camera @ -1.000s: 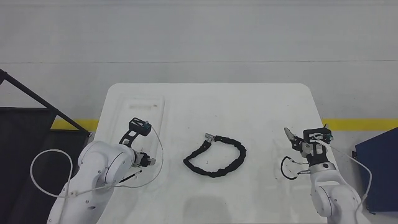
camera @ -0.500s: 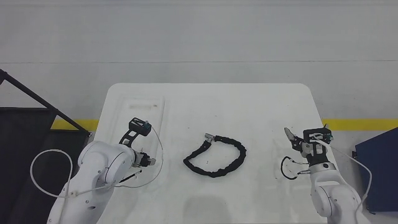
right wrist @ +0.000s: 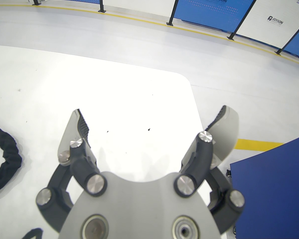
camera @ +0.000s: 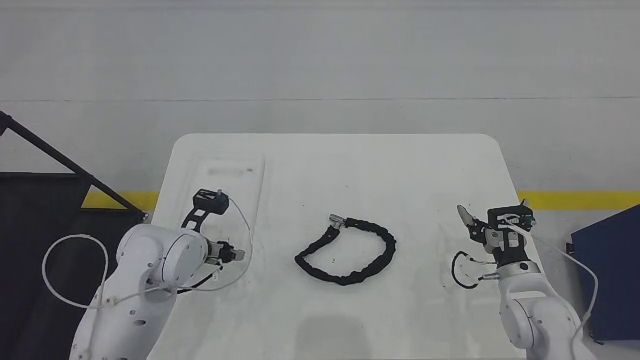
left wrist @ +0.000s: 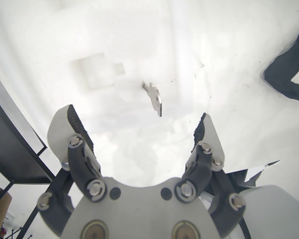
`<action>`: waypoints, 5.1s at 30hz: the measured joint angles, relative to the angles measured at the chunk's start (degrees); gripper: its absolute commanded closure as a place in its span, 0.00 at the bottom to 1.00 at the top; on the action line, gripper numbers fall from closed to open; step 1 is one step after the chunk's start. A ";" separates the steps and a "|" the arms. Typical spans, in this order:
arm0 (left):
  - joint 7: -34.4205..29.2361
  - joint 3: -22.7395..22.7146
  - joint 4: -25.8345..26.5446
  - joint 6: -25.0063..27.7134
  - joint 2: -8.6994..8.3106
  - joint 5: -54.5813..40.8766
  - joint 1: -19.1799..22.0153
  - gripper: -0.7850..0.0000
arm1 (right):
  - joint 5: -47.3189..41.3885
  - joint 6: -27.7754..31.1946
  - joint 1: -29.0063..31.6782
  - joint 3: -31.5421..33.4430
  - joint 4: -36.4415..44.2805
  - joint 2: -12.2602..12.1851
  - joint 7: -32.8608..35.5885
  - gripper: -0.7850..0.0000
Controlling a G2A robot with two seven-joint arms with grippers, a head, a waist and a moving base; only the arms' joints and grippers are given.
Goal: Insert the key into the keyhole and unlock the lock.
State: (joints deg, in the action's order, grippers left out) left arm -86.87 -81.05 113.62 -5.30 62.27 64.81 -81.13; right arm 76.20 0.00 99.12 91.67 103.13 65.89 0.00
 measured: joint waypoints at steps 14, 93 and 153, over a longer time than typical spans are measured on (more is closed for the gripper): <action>-0.99 2.74 -1.41 -0.66 0.20 0.42 2.12 0.51 | 0.00 0.00 0.00 0.00 0.00 0.00 0.00 0.00; 31.31 -2.88 -22.80 54.07 -16.25 -95.21 -14.78 1.00 | 0.00 0.00 0.00 0.00 0.00 0.00 0.00 0.00; 32.65 25.10 -30.87 44.67 -8.62 -89.34 19.79 1.00 | 32.84 9.02 -17.53 -27.53 3.55 1.70 7.81 0.00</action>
State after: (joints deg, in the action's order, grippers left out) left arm -54.22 -55.95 82.75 39.38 53.66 -24.54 -61.35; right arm 109.04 9.02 81.59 64.14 106.68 67.59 7.81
